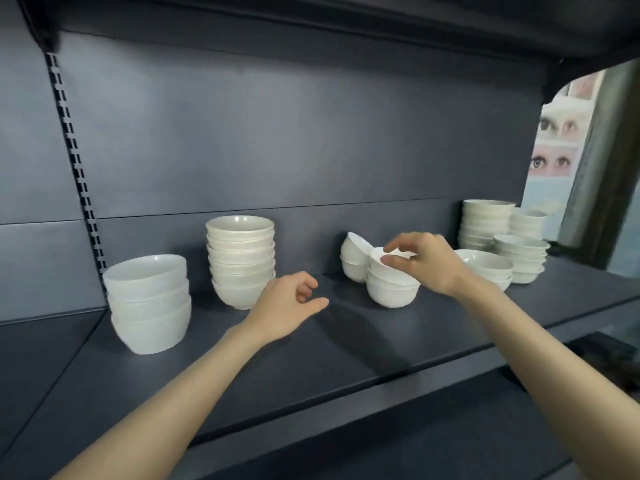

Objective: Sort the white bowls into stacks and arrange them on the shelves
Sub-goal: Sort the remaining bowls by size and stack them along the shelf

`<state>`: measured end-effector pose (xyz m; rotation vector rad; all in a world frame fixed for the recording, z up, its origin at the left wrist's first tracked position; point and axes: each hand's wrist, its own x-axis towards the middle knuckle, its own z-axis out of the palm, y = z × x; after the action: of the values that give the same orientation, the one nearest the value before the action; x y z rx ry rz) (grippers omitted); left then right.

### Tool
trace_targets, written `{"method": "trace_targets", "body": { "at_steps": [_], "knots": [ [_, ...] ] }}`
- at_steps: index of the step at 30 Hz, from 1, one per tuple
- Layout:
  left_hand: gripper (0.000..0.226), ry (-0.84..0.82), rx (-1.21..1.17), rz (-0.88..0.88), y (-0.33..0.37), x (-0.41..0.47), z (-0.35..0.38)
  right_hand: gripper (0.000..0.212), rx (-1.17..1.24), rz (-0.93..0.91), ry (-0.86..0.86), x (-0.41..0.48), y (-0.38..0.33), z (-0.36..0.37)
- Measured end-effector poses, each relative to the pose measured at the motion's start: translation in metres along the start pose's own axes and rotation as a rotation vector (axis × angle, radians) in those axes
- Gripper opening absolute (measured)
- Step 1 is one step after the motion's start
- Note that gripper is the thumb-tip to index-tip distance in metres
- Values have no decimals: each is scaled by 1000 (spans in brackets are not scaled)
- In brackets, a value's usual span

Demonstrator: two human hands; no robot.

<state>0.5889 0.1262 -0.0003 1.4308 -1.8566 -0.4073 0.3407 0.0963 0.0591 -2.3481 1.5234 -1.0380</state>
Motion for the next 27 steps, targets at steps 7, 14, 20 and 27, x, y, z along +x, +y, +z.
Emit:
{"method": "trace_targets", "body": {
  "at_steps": [7, 14, 20, 27],
  "knots": [
    [69, -23, -166, -120, 27, 55, 82, 41, 118, 31, -93, 23, 90, -19],
    [93, -29, -310, -236, 30, 89, 135, 90, 307, 84, -303, 49, 144, -7],
    [94, 18, -371, -239, 31, 108, 150, 94, 440, 73, -406, 66, 161, 4],
    [89, 46, -472, -202, 37, 113, 153, 88, 498, 44, -419, 74, 170, 12]
  ]
}}
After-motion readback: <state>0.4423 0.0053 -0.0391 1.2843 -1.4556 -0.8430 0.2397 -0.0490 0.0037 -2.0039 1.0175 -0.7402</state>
